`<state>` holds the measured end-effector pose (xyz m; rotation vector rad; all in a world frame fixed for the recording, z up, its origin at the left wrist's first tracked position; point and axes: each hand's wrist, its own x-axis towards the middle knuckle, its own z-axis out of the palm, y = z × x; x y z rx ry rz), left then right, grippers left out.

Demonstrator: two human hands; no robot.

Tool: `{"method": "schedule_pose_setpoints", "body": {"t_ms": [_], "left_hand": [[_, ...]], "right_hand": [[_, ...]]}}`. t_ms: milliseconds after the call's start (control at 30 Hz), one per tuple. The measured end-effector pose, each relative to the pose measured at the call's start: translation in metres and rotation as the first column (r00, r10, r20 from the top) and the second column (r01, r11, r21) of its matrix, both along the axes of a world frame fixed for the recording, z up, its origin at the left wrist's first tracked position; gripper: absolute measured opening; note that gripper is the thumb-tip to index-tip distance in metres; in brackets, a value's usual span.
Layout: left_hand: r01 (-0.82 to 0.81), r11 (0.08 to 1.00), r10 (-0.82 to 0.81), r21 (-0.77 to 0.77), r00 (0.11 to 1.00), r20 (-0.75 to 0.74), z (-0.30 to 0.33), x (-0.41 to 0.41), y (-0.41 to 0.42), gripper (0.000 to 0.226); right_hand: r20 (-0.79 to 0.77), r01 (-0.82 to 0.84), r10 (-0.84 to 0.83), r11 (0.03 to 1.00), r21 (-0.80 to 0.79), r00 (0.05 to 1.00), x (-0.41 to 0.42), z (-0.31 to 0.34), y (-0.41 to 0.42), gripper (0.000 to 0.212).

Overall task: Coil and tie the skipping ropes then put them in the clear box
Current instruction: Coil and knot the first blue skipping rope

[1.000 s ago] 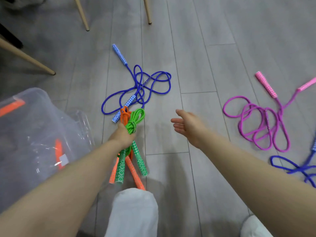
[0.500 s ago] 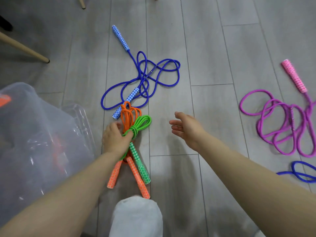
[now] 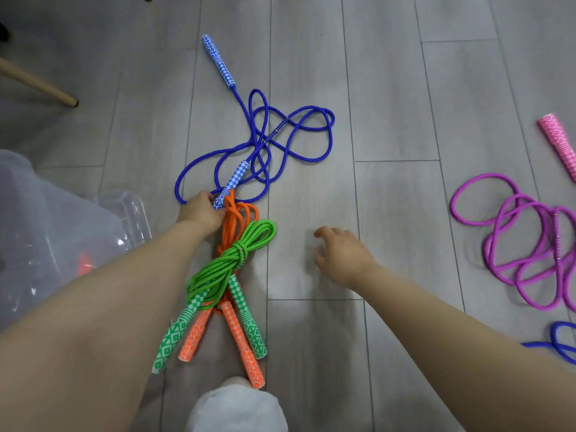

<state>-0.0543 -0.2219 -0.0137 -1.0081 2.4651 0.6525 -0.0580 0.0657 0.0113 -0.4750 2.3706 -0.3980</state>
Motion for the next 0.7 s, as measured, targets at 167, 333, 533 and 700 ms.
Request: {"method": "schedule_pose_setpoints", "body": {"t_ms": [167, 333, 533, 700], "left_hand": [[0.102, 0.994, -0.102, -0.034, 0.995, 0.001, -0.002, -0.002, 0.009, 0.033], [-0.051, 0.998, 0.054, 0.021, 0.984, -0.168, 0.007, 0.004, 0.016, 0.036], [0.187, 0.979, -0.152, 0.08, 0.935, -0.321, 0.057, 0.013, 0.043, 0.023], [0.439, 0.889, -0.359, 0.131, 0.845, -0.396, 0.116, 0.019, 0.076, 0.041]], "right_hand": [[-0.014, -0.267, 0.272, 0.952, 0.147, 0.962, 0.011, -0.017, 0.019, 0.058], [-0.047, -0.376, 0.393, 0.903, 0.208, 0.918, 0.018, -0.011, 0.038, 0.058], [0.404, 0.416, -0.378, 0.909, -0.006, 0.833, 0.018, 0.032, 0.033, 0.054], [0.556, 0.846, -0.643, 0.462, -0.267, 0.527, 0.007, 0.087, 0.031, 0.044]]}}
